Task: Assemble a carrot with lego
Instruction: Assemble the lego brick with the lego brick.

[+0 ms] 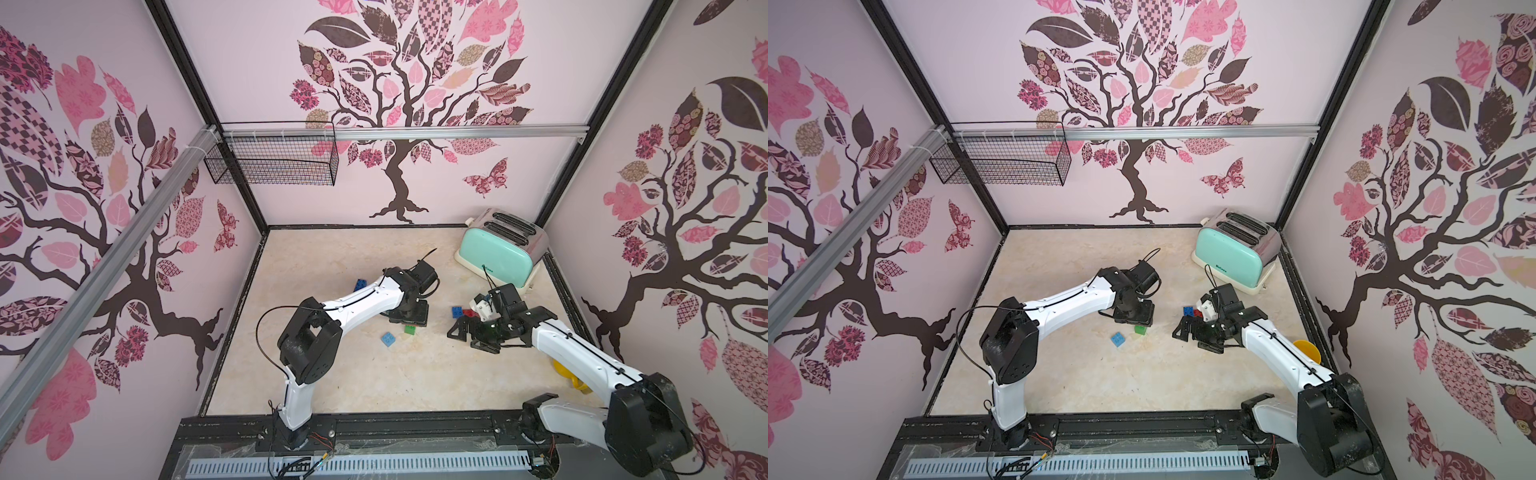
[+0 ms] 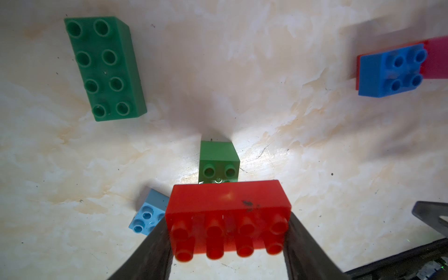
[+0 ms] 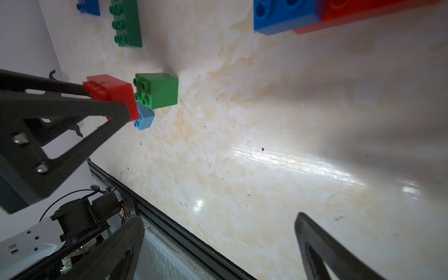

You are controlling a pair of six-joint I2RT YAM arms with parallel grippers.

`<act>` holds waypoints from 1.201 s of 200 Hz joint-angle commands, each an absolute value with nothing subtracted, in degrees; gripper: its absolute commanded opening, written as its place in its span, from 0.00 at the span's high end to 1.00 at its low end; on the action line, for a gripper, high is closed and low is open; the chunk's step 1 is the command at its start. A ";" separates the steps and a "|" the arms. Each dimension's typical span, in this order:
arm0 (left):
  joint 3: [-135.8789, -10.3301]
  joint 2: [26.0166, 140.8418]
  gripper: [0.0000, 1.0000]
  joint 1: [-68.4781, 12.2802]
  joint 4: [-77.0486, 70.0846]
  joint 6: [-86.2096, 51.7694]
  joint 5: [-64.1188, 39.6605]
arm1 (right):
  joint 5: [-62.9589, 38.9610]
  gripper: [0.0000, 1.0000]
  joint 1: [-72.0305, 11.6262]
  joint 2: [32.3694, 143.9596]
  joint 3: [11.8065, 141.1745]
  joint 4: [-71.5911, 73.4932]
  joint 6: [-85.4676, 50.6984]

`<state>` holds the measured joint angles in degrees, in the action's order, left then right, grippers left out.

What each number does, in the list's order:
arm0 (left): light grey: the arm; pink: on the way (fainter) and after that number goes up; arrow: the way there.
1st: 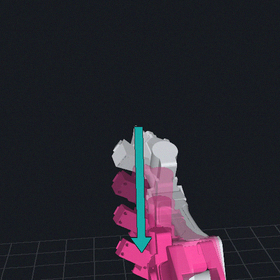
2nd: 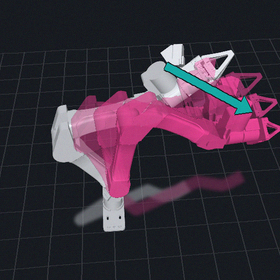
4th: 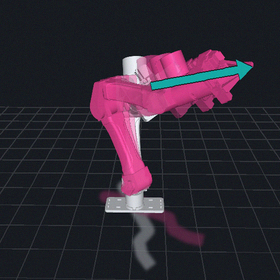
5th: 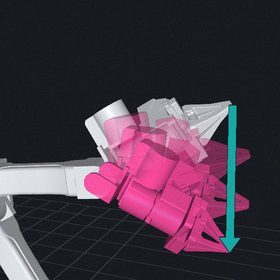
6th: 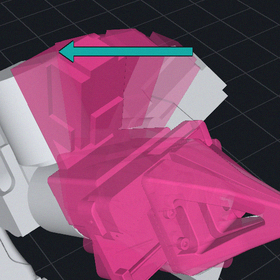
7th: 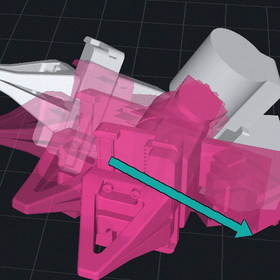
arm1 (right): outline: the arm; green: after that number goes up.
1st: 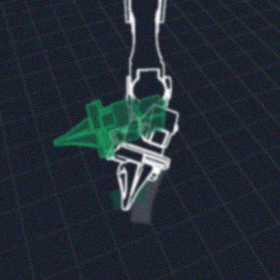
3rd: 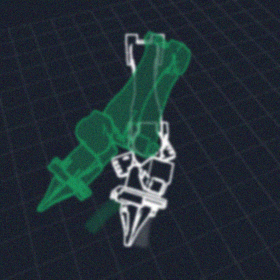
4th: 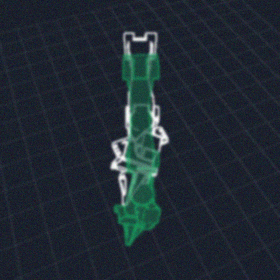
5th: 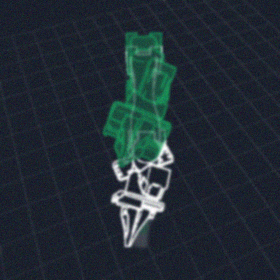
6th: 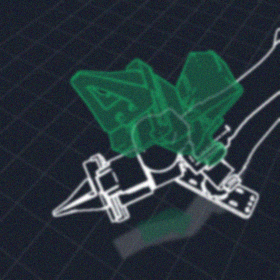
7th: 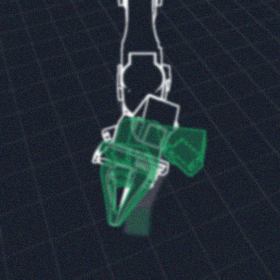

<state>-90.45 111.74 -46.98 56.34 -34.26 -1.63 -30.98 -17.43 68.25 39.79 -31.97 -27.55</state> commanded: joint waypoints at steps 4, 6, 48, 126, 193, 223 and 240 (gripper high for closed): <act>-91.33 113.53 0.73 -47.03 57.92 -32.93 -1.22 | -31.82 0.01 -16.96 67.53 39.63 -32.25 -26.53; -91.39 113.61 0.73 -47.04 57.81 -32.82 -1.29 | -31.73 0.01 -16.96 67.57 39.64 -32.19 -26.50; -92.19 114.93 0.73 -47.02 57.90 -30.70 -0.33 | -31.47 0.01 -16.88 67.58 39.81 -32.45 -26.38; -93.40 117.21 0.73 -47.02 59.39 -28.50 -0.52 | -31.46 0.00 -16.87 68.47 40.52 -32.79 -26.19; -94.64 119.51 0.75 -47.18 61.05 -28.21 -2.90 | -31.11 0.00 -16.87 68.91 40.98 -33.06 -26.19; -94.18 120.47 0.77 -47.75 63.90 -28.29 -1.60 | -31.02 0.01 -16.87 69.05 41.14 -33.19 -26.17; -93.26 120.50 0.78 -47.77 64.54 -28.43 -0.95 | -30.95 0.00 -16.87 69.19 41.23 -33.13 -26.24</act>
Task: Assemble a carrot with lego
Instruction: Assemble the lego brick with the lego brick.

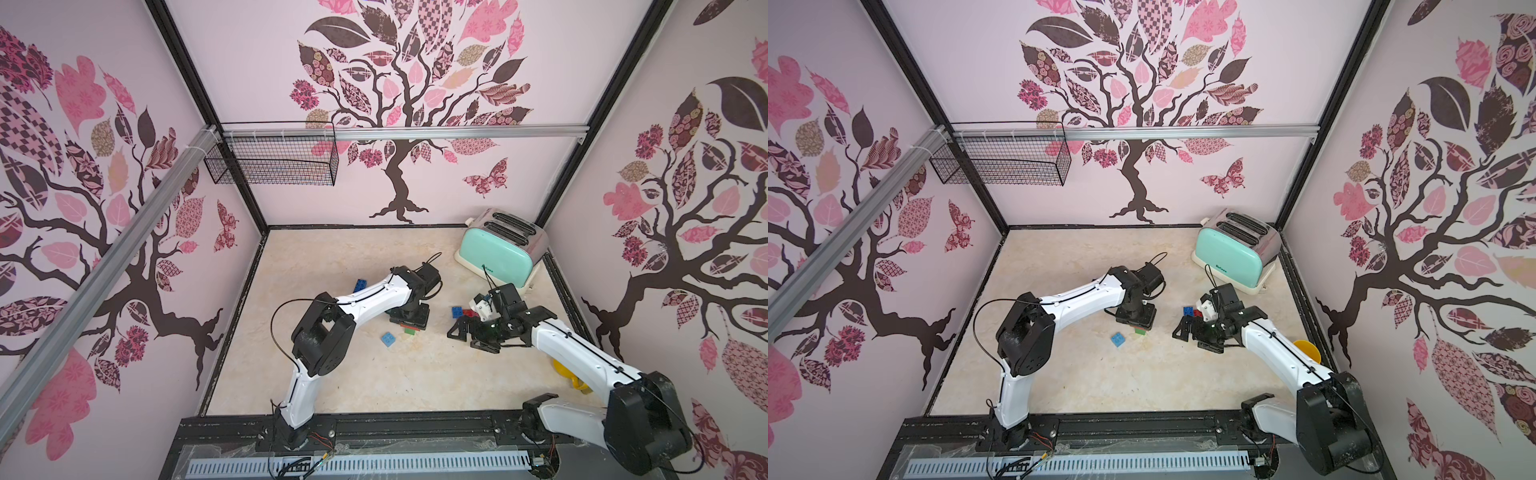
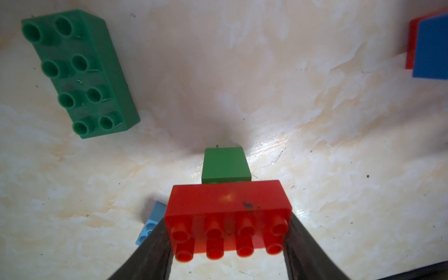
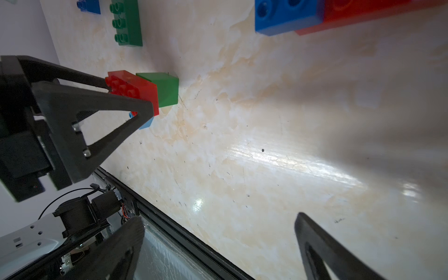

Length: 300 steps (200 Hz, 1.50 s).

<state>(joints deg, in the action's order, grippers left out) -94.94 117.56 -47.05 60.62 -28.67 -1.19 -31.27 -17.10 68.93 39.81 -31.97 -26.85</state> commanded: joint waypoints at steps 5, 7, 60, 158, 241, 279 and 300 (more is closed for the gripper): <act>-93.11 120.62 0.78 -47.73 64.69 -28.41 -0.77 | -30.94 0.00 -16.87 69.17 41.29 -33.06 -26.18; -93.15 120.70 0.78 -47.73 64.77 -28.39 -0.76 | -30.85 0.00 -16.87 69.17 41.30 -33.12 -26.19; -96.58 124.01 0.79 -47.72 65.30 -27.40 -3.27 | -30.72 0.01 -16.86 69.57 41.98 -33.69 -25.70; -97.67 125.90 0.83 -46.36 67.33 -37.30 -0.66 | -29.53 0.00 -16.78 69.24 42.98 -34.91 -25.38; -96.68 123.38 0.70 -43.59 64.24 -44.93 0.87 | -29.36 0.01 -16.77 69.43 44.46 -36.64 -24.00; -96.19 121.94 0.53 -43.74 63.43 -45.17 0.26 | -29.44 0.01 -16.78 70.14 45.06 -36.39 -23.99; -96.46 121.34 0.45 -43.77 63.32 -44.91 0.35 | -29.44 0.01 -16.79 70.48 45.61 -36.45 -23.99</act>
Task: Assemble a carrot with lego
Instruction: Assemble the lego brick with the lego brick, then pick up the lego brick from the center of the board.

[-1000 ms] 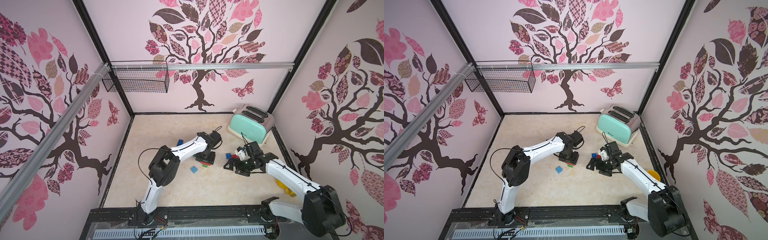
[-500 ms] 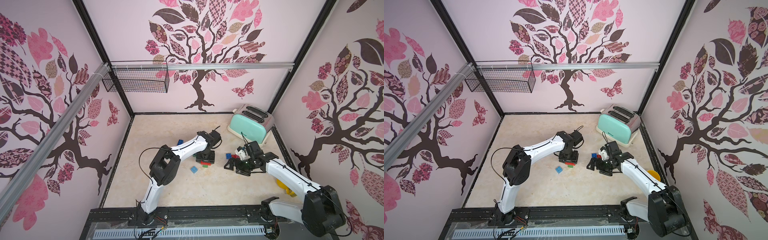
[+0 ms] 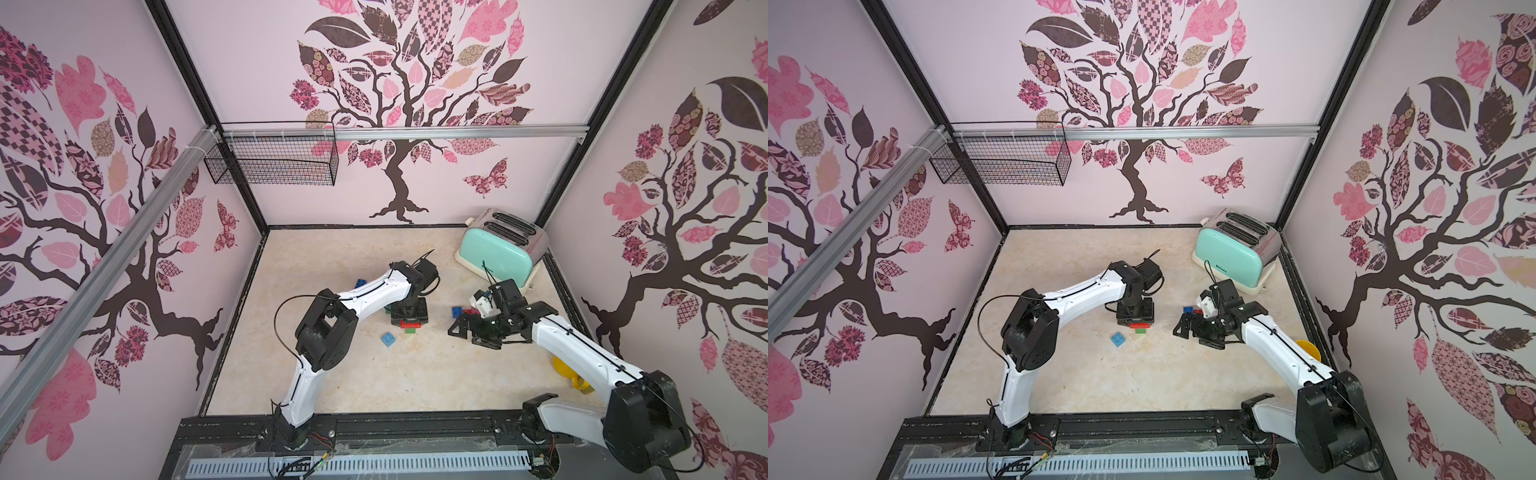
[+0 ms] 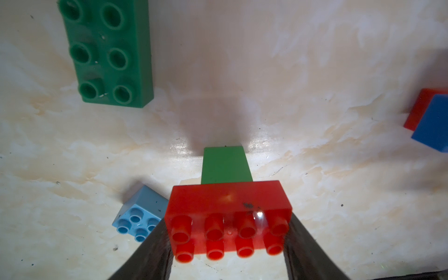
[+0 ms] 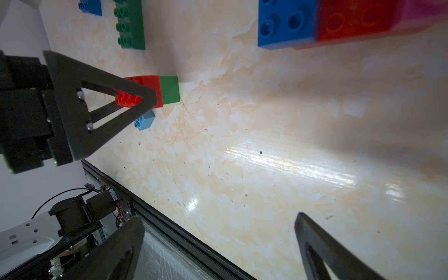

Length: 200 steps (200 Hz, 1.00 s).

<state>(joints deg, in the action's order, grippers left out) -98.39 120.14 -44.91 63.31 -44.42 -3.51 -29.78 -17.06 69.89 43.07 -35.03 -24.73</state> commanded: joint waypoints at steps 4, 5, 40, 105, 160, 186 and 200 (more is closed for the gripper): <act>-96.50 121.28 0.43 -43.77 63.26 -44.97 0.35 | -29.40 0.00 -16.76 70.53 45.66 -36.48 -23.95; -96.50 121.20 0.43 -43.77 63.22 -44.94 0.39 | -29.42 0.01 -16.82 70.55 45.68 -36.52 -23.93; -97.41 119.64 0.28 -43.76 63.28 -44.65 0.30 | -29.28 0.00 -16.79 71.32 47.51 -36.95 -23.57; -96.08 115.02 0.07 -43.36 62.37 -44.78 -1.19 | -27.58 0.01 -16.87 77.03 56.98 -40.14 -18.37; -84.35 102.41 0.05 -37.25 58.96 -45.59 -0.27 | -24.16 0.00 -20.06 87.43 71.03 -42.87 -9.73; -77.39 96.66 0.05 -33.51 56.90 -45.26 0.43 | -18.55 0.00 -27.41 95.36 80.01 -45.77 -3.48; -74.05 94.43 0.06 -31.33 56.75 -45.56 0.48 | -15.80 0.00 -31.45 99.00 83.61 -45.55 -0.16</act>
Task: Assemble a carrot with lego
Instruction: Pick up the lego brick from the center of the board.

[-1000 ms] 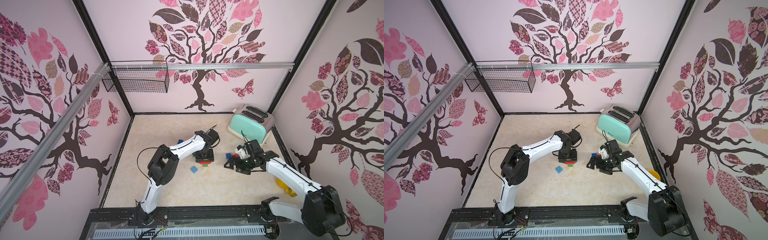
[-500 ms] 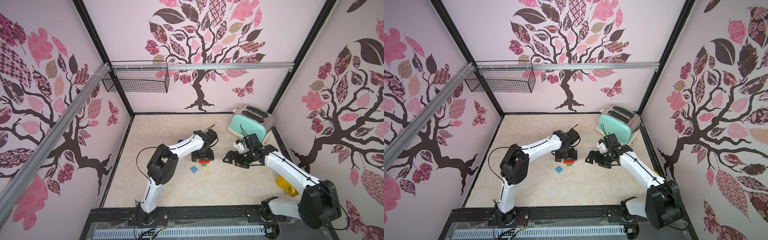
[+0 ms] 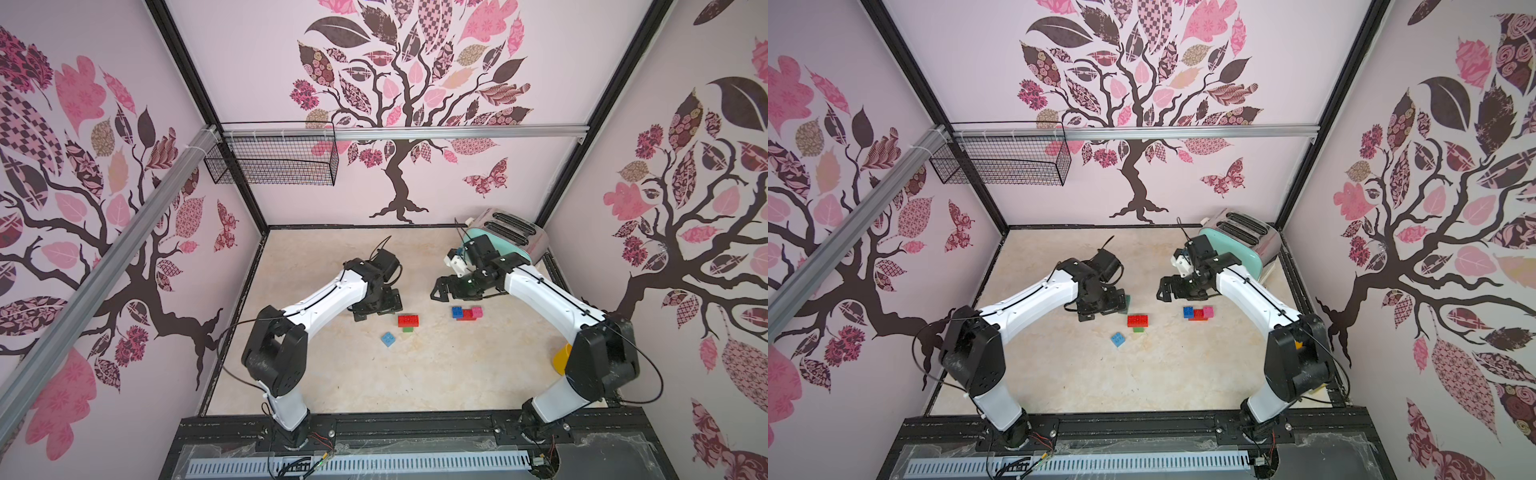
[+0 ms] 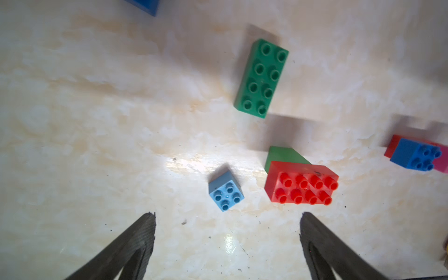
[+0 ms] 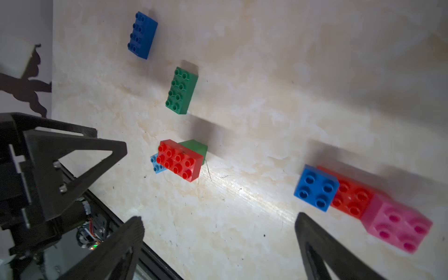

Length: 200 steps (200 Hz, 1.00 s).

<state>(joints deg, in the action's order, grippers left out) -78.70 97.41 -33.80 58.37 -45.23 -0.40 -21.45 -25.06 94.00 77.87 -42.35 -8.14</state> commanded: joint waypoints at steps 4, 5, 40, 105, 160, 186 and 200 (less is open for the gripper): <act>-73.23 93.81 0.07 -30.78 56.86 -45.62 0.54 | -15.04 0.00 -32.46 99.90 84.58 -45.44 0.74; -73.04 93.62 0.07 -30.59 56.86 -45.62 0.58 | -14.86 0.00 -32.75 100.22 84.74 -45.39 0.98; -65.48 87.19 0.07 -26.45 56.77 -45.44 0.81 | -12.64 0.00 -35.81 104.89 87.98 -39.87 11.07; -55.41 80.10 0.07 -21.19 55.96 -43.93 -1.06 | -20.45 0.00 -35.87 117.70 98.68 -41.42 34.66; -53.31 78.60 0.07 -20.79 55.93 -43.53 -1.10 | -13.90 0.00 -38.01 125.97 107.14 -42.80 37.49; -53.00 78.36 0.07 -20.75 55.82 -43.51 -1.18 | -12.04 0.01 -39.72 128.97 108.72 -43.26 37.05; -53.00 78.30 0.07 -20.74 55.98 -43.51 -1.10 | -11.58 0.02 -40.21 130.31 109.43 -43.75 36.66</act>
